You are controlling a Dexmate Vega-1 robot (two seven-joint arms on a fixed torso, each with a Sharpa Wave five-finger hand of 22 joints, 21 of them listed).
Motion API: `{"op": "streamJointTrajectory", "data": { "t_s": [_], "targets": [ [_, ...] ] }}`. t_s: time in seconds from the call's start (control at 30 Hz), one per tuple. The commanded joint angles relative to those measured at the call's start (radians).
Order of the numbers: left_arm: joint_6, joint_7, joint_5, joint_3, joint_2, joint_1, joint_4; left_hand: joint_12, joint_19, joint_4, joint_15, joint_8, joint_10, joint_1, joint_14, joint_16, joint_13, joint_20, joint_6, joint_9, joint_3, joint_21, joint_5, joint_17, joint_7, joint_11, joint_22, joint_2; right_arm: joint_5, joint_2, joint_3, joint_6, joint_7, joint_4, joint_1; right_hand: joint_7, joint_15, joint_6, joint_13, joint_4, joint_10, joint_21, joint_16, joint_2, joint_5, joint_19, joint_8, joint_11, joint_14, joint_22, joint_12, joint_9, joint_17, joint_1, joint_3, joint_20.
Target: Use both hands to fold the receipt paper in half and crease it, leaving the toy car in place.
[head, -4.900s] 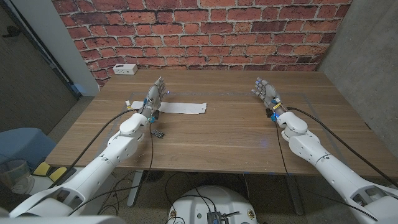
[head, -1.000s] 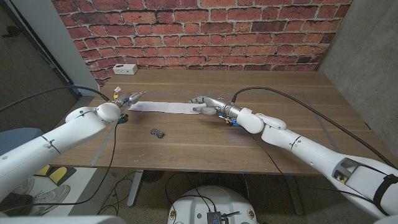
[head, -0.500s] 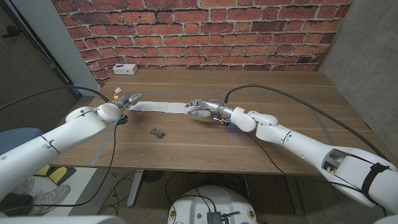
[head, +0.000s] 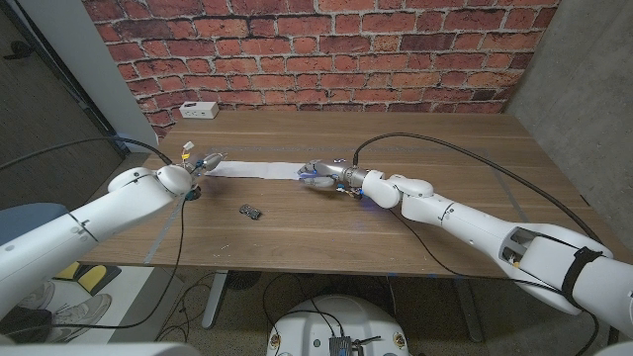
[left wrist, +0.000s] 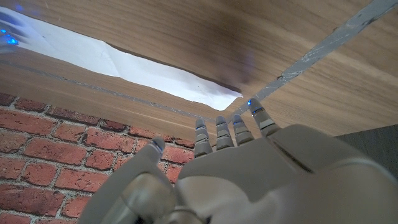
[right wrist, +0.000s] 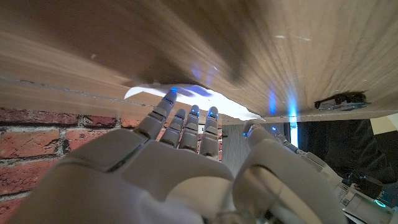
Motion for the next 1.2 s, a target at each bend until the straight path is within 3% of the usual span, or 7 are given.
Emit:
{"op": "streamJointTrajectory", "data": {
  "t_s": [0.03, 0.3, 0.37, 0.43, 0.7, 0.83, 1.2],
  "targets": [
    [0.092, 0.058, 0.016, 0.023, -0.032, -0.022, 0.001, -0.002, 0.000, 0.000, 0.004, -0.004, 0.000, 0.007, 0.012, 0.002, 0.003, -0.004, 0.000, 0.005, 0.006, -0.005, -0.003, 0.001, -0.010, -0.005, 0.005, 0.035, -0.006, 0.017, -0.039, -0.069, 0.001, 0.058, 0.032, 0.009, -0.003, 0.023, 0.002, 0.014, 0.017, 0.003, 0.006, -0.003, 0.009, 0.013, 0.008, 0.003, 0.016, 0.003, 0.004, 0.000, -0.002, -0.017, 0.001, -0.001],
    [0.020, 0.086, -0.019, -0.030, -0.069, -0.007, 0.072, -0.013, -0.019, -0.003, -0.005, -0.017, -0.012, 0.005, 0.018, -0.001, 0.003, 0.004, -0.026, 0.005, 0.004, -0.018, -0.007, 0.001, -0.039, -0.020, 0.005, 0.025, 0.002, 0.019, -0.061, -0.070, 0.010, 0.075, 0.041, 0.013, -0.003, 0.035, 0.001, 0.019, 0.032, 0.008, 0.007, -0.005, 0.015, 0.028, 0.007, 0.008, 0.034, 0.003, 0.007, -0.001, -0.007, -0.025, 0.001, 0.001],
    [0.018, 0.075, -0.024, -0.026, -0.075, -0.027, 0.099, -0.009, -0.024, -0.009, -0.005, -0.009, 0.005, 0.007, 0.021, -0.001, 0.004, 0.001, -0.007, 0.005, 0.004, -0.023, -0.010, 0.000, -0.036, -0.011, 0.005, 0.019, 0.006, 0.020, -0.063, -0.069, 0.013, 0.079, 0.043, 0.013, -0.001, 0.036, 0.001, 0.020, 0.035, 0.009, 0.007, -0.005, 0.016, 0.032, 0.007, 0.009, 0.037, 0.003, 0.007, -0.001, -0.008, -0.026, 0.002, 0.000],
    [0.018, 0.044, -0.030, -0.011, -0.076, -0.059, 0.131, -0.008, -0.028, -0.016, -0.003, 0.006, 0.017, 0.009, 0.029, -0.002, 0.006, 0.001, 0.039, 0.006, 0.004, -0.030, -0.013, 0.000, -0.012, -0.008, 0.005, 0.011, 0.010, 0.021, -0.066, -0.067, 0.015, 0.083, 0.045, 0.011, -0.002, 0.036, 0.001, 0.020, 0.036, 0.009, 0.007, -0.005, 0.017, 0.032, 0.006, 0.008, 0.039, 0.003, 0.007, -0.001, -0.009, -0.027, 0.002, -0.001],
    [0.062, -0.122, 0.023, 0.142, -0.092, -0.255, 0.248, 0.000, -0.037, -0.025, -0.012, 0.006, 0.050, 0.009, 0.048, 0.001, 0.008, -0.006, 0.063, 0.007, -0.001, -0.041, -0.019, 0.001, -0.001, 0.000, 0.006, -0.007, 0.025, 0.026, -0.075, -0.042, 0.015, 0.111, 0.053, 0.011, -0.004, 0.040, 0.001, 0.021, 0.040, 0.008, 0.004, -0.004, 0.020, 0.034, 0.006, 0.004, 0.042, 0.002, 0.007, -0.002, -0.012, -0.029, 0.004, -0.002],
    [0.078, -0.177, 0.056, 0.205, -0.117, -0.333, 0.305, -0.001, -0.035, -0.030, -0.019, -0.007, 0.057, 0.006, 0.050, 0.000, 0.009, -0.010, 0.039, 0.006, -0.008, -0.046, -0.021, 0.001, 0.034, -0.007, 0.006, -0.023, 0.030, 0.031, -0.078, -0.034, 0.014, 0.127, 0.058, 0.012, -0.005, 0.041, 0.001, 0.021, 0.040, 0.008, 0.003, -0.003, 0.021, 0.035, 0.005, 0.005, 0.043, 0.002, 0.007, -0.002, -0.013, -0.029, 0.006, -0.005],
    [0.072, -0.273, 0.113, 0.300, -0.178, -0.451, 0.412, -0.007, -0.004, -0.031, -0.025, -0.011, 0.068, -0.009, 0.121, 0.016, 0.011, -0.015, 0.019, 0.005, -0.023, -0.047, -0.021, 0.001, 0.091, -0.008, 0.007, -0.039, 0.047, 0.030, -0.079, -0.020, 0.011, 0.149, 0.062, 0.012, -0.007, 0.043, 0.001, 0.019, 0.041, 0.007, 0.000, -0.002, 0.025, 0.036, 0.003, 0.005, 0.045, 0.002, 0.006, -0.002, -0.016, -0.027, 0.010, -0.010]
  ]
}}
